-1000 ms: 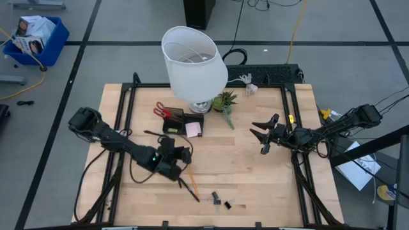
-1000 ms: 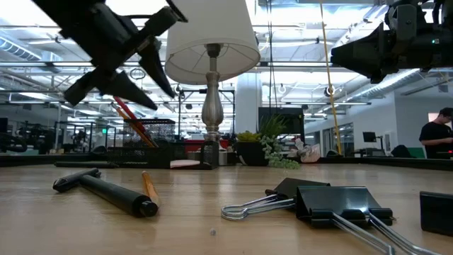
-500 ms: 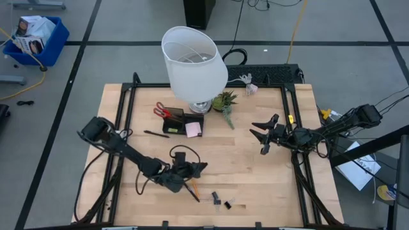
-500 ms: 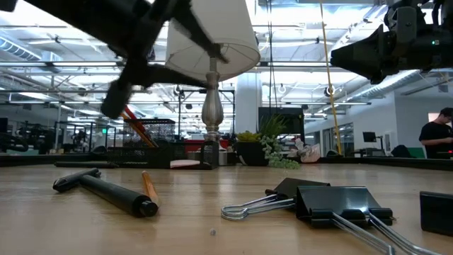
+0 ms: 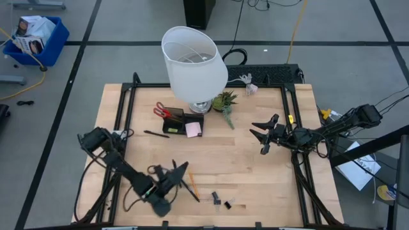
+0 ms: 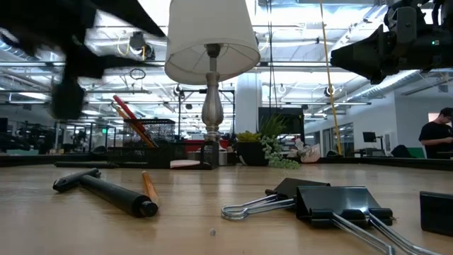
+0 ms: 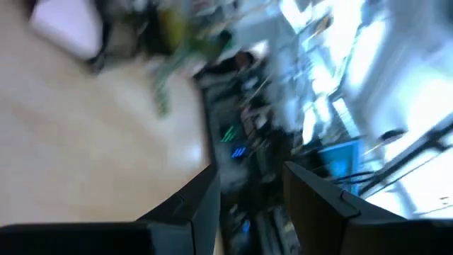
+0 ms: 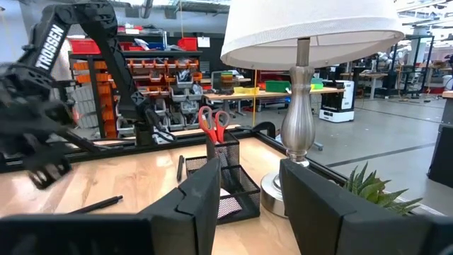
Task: Pick and place office supplies into organizer
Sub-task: Put the black pen into the black desk organizer
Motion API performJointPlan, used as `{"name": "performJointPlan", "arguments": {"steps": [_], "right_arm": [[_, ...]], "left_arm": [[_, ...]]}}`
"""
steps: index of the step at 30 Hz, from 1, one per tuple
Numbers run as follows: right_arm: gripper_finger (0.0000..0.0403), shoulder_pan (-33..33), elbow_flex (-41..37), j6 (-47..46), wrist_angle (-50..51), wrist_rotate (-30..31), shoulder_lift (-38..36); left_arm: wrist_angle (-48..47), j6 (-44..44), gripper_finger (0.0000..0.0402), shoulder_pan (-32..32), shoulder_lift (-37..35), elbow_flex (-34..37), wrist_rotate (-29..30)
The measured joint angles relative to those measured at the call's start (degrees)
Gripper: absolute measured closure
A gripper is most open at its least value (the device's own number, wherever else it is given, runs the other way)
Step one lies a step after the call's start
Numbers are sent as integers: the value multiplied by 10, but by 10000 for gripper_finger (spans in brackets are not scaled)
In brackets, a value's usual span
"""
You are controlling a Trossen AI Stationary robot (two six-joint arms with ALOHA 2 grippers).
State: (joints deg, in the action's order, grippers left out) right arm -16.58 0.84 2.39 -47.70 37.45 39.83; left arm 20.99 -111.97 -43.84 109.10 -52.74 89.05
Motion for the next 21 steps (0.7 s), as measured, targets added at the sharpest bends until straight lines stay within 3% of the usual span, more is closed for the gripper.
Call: {"name": "performJointPlan", "arguments": {"steps": [4,8,13,18,21], "right_arm": [[261,0,0,0,0,0,0],[261,0,0,0,0,0,0],[261,0,0,0,0,0,0],[261,0,0,0,3,0,0],[261,0,0,0,6,0,0]], "left_arm": [[45,151,245,-21,-17,-11,10],[76,337,245,2,-28,-44,4],[106,647,245,24,-41,-122,-100],[167,1037,245,28,-19,-249,-201],[108,1161,245,22,-18,-297,-303]]}}
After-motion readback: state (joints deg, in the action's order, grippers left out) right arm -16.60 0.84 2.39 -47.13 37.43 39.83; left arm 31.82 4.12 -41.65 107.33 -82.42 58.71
